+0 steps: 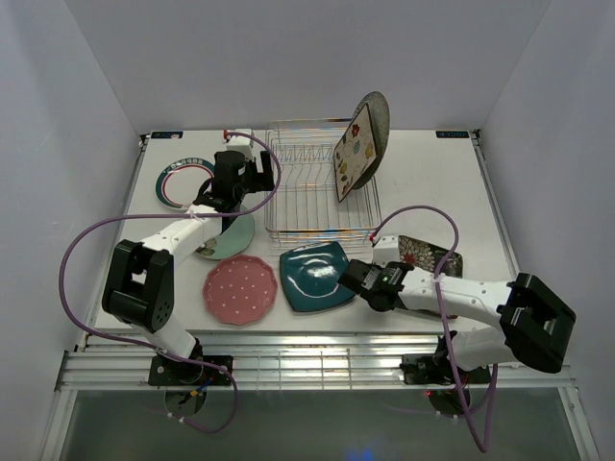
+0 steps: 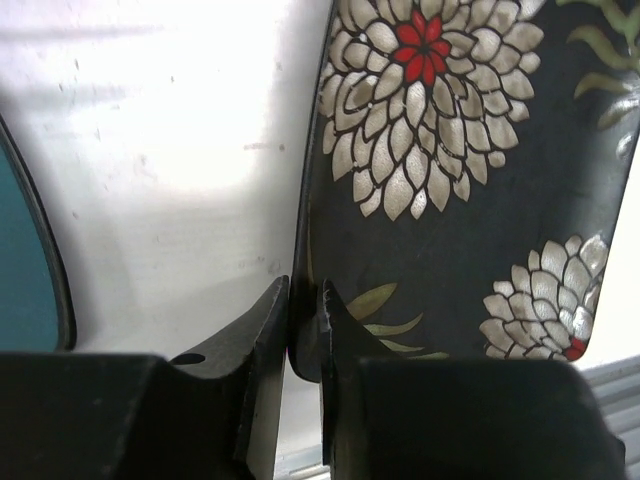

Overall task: Load the plates into the dish rack
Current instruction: Move the plate to the center of the board.

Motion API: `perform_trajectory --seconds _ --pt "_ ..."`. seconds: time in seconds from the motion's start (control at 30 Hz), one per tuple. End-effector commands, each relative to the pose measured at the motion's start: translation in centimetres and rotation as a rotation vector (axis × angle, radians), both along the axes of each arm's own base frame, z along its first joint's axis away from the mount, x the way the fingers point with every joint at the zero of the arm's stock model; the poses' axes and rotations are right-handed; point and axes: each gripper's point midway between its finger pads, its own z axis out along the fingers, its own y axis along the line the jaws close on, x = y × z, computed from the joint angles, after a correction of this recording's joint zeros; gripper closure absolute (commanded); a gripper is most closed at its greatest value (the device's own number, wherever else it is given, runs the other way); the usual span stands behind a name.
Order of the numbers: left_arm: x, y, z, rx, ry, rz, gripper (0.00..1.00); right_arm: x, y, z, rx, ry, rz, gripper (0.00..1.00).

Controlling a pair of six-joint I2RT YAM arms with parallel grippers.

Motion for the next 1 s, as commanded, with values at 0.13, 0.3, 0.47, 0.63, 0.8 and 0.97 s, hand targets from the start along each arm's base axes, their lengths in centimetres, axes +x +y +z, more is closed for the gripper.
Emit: perform_trajectory --seconds 0.13,0.3,0.47,0.63,0.8,0.97 --pt "0.1 0.2 2.8 -0.018 -0.064 0.005 0.02 5.6 0.9 1.3 0.094 -0.090 -0.032 0.86" --pt "0.1 0.3 3.0 -0.019 -0.067 0.005 0.02 8.0 0.4 1.2 0.123 -0.100 -0.056 0.86" --pt "0.1 0.2 2.8 -0.015 -0.064 0.002 0.02 10.3 1.0 0.8 0.136 -0.107 -0.045 0.86" --pt "0.2 0.3 2.6 -0.013 -0.062 0.007 0.02 11.7 1.8 -0.1 0.117 -0.102 -0.040 0.86" --pt "0.2 0.2 2.5 -0.011 -0.059 0.006 0.02 12.2 2.8 -0.8 0.147 -0.107 -0.009 0.86" --pt "0.2 0.2 2.5 -0.011 -0.059 0.003 0.02 12.3 3.2 -0.6 0.169 -0.113 0.008 0.79"
